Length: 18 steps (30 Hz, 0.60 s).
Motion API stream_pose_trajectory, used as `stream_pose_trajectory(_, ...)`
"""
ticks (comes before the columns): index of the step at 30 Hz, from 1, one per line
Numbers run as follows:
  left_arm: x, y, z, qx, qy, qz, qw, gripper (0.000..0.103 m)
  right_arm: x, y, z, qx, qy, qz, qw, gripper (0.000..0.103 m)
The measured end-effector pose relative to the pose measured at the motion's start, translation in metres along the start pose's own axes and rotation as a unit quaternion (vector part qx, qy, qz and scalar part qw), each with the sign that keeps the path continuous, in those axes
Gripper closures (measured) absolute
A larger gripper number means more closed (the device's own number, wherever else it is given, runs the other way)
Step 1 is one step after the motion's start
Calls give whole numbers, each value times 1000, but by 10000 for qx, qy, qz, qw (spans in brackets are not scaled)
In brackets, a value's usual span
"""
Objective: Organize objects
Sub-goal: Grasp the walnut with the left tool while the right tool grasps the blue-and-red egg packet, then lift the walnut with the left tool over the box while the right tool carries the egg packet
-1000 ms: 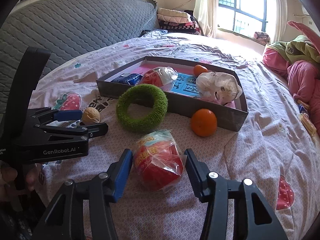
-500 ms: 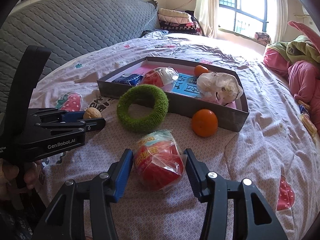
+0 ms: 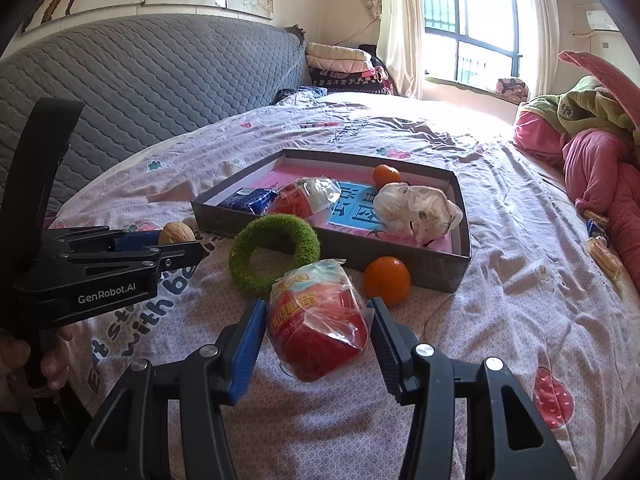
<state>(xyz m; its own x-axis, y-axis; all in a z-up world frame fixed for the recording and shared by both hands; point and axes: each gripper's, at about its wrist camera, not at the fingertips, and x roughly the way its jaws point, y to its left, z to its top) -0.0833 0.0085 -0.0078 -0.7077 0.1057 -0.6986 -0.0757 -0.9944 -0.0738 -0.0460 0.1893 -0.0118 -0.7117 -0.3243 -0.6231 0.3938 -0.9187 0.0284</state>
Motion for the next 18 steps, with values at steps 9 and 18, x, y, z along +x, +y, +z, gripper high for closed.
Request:
stream_pose_trajectory(9,-6,-10,23,41,-220,-43,9997,68,-13,-8,19,56,-349,-61,9994,51)
stream_pose_trajectory(18,-2,-11,50,22,-401,-91,9992,68,-18,-21,44,54,-594,-275,9978,51)
